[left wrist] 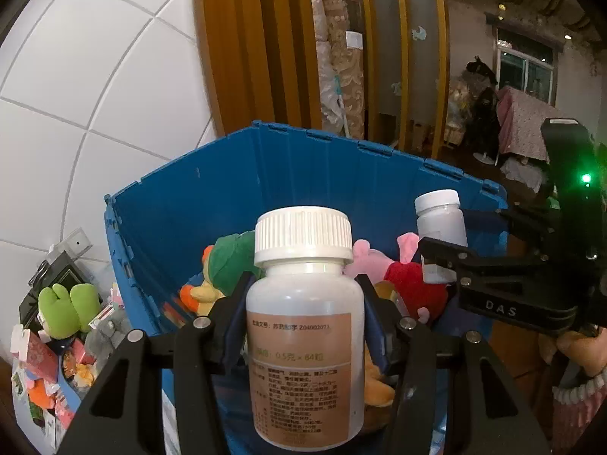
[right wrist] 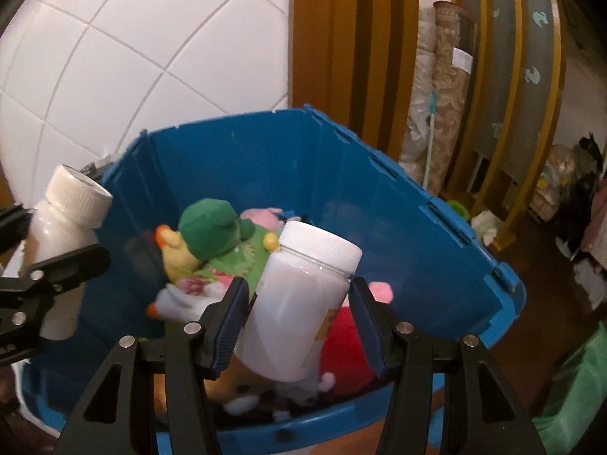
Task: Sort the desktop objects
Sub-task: 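Carry both white bottles over the blue crate and release them inside, then move both grippers back from the crate to the table pile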
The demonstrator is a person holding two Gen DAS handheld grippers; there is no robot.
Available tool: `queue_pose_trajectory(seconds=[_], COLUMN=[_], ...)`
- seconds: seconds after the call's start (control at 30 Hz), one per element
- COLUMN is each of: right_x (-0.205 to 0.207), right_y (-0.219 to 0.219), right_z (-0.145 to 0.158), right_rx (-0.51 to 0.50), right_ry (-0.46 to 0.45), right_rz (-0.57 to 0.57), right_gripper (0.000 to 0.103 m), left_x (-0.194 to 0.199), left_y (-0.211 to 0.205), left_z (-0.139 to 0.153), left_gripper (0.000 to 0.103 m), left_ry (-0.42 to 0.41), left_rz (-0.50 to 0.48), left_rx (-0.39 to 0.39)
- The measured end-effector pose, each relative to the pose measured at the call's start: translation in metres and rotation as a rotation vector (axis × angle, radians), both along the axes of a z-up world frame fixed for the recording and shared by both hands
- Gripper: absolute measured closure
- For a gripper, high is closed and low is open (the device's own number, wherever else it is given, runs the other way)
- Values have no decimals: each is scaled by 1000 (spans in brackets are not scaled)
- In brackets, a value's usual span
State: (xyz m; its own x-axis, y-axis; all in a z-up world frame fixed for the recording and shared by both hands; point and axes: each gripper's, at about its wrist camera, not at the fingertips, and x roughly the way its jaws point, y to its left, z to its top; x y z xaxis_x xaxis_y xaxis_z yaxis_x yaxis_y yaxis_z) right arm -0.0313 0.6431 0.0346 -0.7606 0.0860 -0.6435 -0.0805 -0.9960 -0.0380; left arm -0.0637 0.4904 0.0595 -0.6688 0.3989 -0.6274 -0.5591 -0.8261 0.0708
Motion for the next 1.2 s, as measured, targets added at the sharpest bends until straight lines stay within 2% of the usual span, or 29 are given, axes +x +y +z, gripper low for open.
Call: queue_pose_trajectory(seconds=[0.4, 0.53, 0.6, 0.63, 0.7, 0.77, 0.83, 0.9, 0.97, 1.2], right_x=[-6, -9, -10, -10, -10, -9, -8, -7, -6, 1], right_y=[6, 6, 4, 4, 3, 2, 0, -1, -3, -26], right_z=[-19, -19, -17, -17, -16, -16, -16, -13, -11, 4], right_rx=[63, 61, 59, 58, 57, 57, 54, 50, 44, 1], right_ry=[-39, -40, -39, -40, -40, -38, -36, -34, -27, 6], right_rz=[34, 50, 55, 59, 64, 64, 66, 65, 67, 121], right_gripper=[48, 48, 47, 45, 30, 20, 15, 5, 0, 0], left_x=[0, -2, -1, -1, -1, 0, 1, 2, 5, 10], left_y=[6, 3, 1, 1, -1, -3, -5, -9, -14, -59], left_z=[-9, -6, -6, -6, -6, -5, -3, 0, 3, 8], left_gripper=[50, 29, 28, 28, 28, 28, 28, 27, 24, 23], left_ry=[-10, -7, -3, -3, -4, -5, 1, 13, 28, 72], left_rz=[58, 83, 88, 91, 96, 97, 102, 112, 125, 231], left_rx=[-42, -32, -26, -25, -21, -12, -7, -3, 10, 56])
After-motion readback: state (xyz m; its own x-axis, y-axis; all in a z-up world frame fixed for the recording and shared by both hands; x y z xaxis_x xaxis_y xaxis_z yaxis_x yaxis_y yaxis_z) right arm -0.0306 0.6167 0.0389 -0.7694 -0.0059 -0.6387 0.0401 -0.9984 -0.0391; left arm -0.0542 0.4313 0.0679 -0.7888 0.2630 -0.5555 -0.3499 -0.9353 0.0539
